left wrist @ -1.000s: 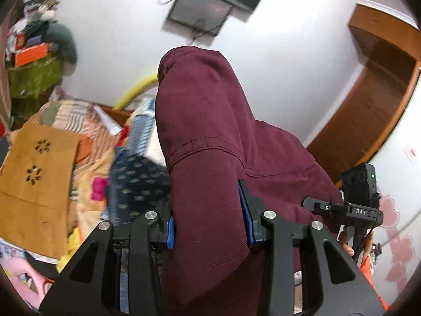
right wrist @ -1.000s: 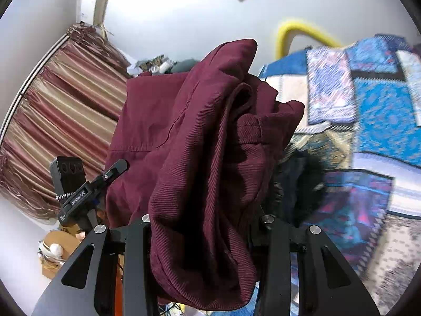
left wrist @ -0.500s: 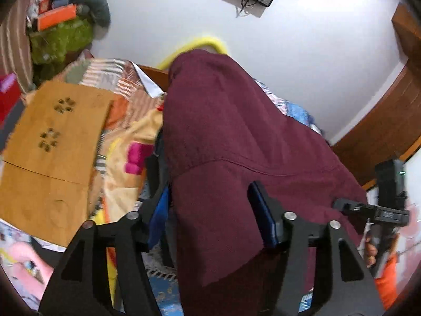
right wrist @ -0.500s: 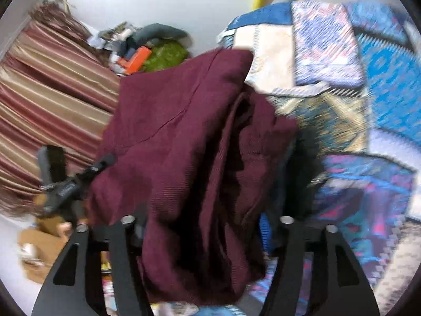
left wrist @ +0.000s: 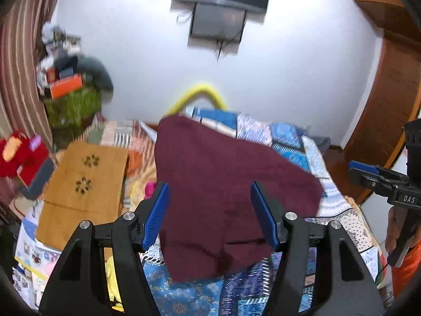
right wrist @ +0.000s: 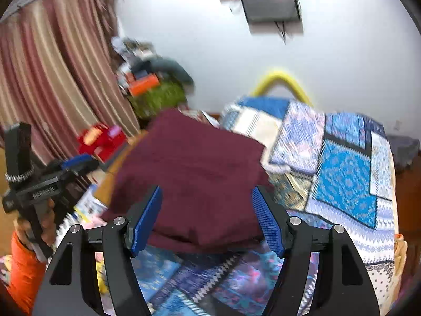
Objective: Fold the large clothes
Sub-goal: 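Place the folded shirt on the dark clothes stack with both grippers, release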
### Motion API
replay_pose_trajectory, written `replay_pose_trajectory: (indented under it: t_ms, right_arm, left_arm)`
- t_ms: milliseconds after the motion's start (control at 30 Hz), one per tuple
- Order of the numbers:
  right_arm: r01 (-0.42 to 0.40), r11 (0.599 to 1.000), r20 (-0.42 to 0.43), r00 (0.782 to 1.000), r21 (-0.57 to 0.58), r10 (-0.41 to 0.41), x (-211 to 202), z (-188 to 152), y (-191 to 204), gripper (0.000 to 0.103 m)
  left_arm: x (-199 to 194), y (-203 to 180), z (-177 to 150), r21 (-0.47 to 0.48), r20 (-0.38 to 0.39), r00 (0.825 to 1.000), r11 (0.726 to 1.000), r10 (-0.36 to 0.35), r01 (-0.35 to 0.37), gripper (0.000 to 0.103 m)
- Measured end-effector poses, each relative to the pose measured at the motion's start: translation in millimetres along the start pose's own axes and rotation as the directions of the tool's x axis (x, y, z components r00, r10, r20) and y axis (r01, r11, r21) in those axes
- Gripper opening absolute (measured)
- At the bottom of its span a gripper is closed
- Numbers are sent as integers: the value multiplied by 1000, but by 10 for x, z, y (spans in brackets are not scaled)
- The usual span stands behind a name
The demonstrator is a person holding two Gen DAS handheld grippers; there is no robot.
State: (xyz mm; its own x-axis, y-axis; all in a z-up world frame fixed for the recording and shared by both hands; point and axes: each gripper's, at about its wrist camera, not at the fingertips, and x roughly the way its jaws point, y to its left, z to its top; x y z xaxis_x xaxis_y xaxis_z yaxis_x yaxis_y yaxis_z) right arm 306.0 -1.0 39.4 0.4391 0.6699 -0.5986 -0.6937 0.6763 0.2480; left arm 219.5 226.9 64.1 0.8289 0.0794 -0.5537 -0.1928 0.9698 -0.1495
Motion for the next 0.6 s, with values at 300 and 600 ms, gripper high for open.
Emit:
replay_pose_trajectory:
  t_ms: [300,600]
  right_arm:
    - [-16,995,294,955,-99,45,-1127,-184,687,67]
    - [75,982,480,877,-171,17,-1855,-678,1125,67]
  left_arm:
    - [-1346,-637,-229,123,293,956,990,30,-69,62]
    - [-2234,-1099,-724,137,480,877,985,26,-105,65]
